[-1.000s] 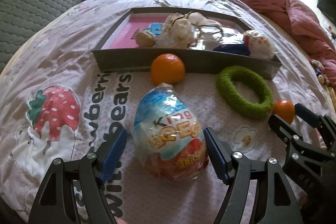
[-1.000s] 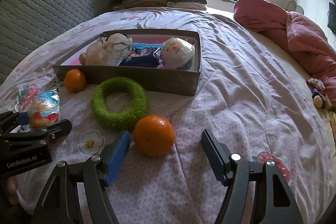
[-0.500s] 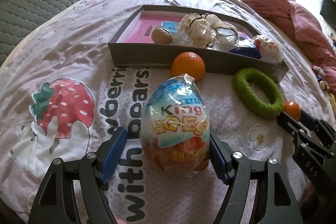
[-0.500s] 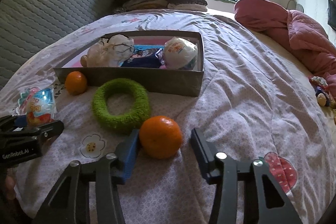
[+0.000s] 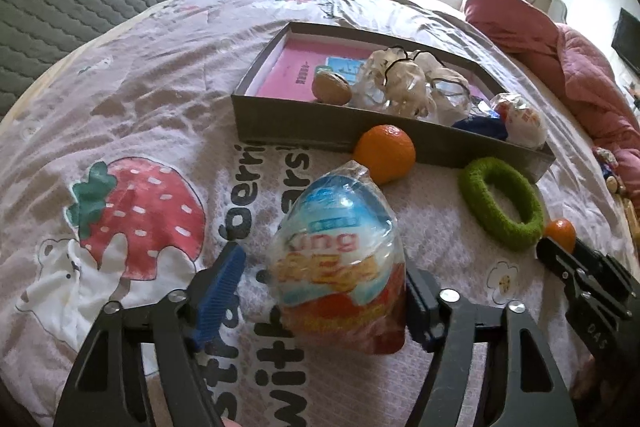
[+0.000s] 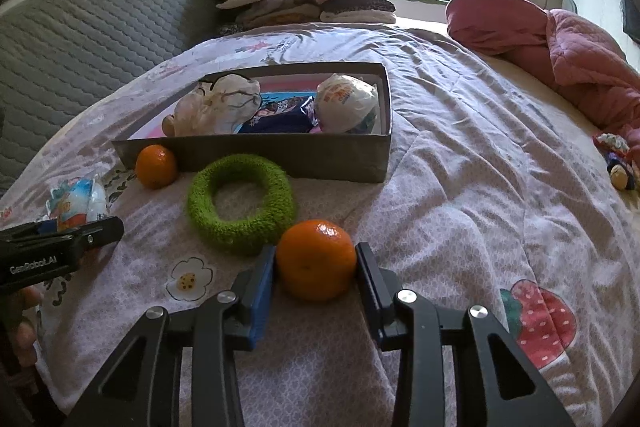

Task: Organize objects
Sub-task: 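Close the left tool on the Kinder egg while the right tool closes on the orange, then lift and carry the Kinder egg with the left tool while the right tool carries the orange over the tray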

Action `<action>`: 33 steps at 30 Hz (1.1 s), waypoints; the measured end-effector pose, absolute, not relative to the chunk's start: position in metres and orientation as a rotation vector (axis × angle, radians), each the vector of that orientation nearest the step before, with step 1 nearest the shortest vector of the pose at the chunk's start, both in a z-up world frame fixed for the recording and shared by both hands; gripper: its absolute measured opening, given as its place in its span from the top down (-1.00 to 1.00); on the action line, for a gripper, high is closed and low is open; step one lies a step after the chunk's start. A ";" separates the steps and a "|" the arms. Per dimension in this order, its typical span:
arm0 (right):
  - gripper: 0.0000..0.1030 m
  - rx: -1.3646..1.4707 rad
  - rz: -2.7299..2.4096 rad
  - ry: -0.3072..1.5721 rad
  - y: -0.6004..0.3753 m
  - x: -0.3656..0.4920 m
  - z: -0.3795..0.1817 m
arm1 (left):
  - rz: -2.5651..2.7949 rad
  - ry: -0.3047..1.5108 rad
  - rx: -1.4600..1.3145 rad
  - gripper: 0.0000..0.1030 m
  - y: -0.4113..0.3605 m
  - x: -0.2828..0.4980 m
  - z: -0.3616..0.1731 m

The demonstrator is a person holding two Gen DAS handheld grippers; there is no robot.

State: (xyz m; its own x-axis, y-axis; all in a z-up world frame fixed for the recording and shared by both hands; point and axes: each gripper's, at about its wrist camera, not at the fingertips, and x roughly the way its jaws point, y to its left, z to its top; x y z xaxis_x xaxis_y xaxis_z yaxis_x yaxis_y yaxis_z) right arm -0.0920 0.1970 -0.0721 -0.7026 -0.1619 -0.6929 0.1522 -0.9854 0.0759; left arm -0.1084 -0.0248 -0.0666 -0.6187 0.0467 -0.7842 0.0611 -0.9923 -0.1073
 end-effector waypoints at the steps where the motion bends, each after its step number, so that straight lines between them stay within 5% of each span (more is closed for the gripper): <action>1: 0.25 1.120 -2.753 -0.021 0.197 -0.091 -0.072 | -2.815 0.192 1.369 -0.28 -0.025 -0.109 -0.067; 3: 0.25 1.120 -2.753 -0.021 0.197 -0.091 -0.072 | -2.828 0.202 1.366 -0.09 -0.026 -0.109 -0.066; 6: 0.25 1.116 -2.754 -0.025 0.197 -0.089 -0.072 | -2.848 0.219 1.372 -0.06 -0.027 -0.109 -0.065; 33: 0.25 1.027 -2.770 -0.059 0.195 -0.074 -0.050 | -3.009 0.178 1.266 -0.04 -0.015 -0.089 -0.039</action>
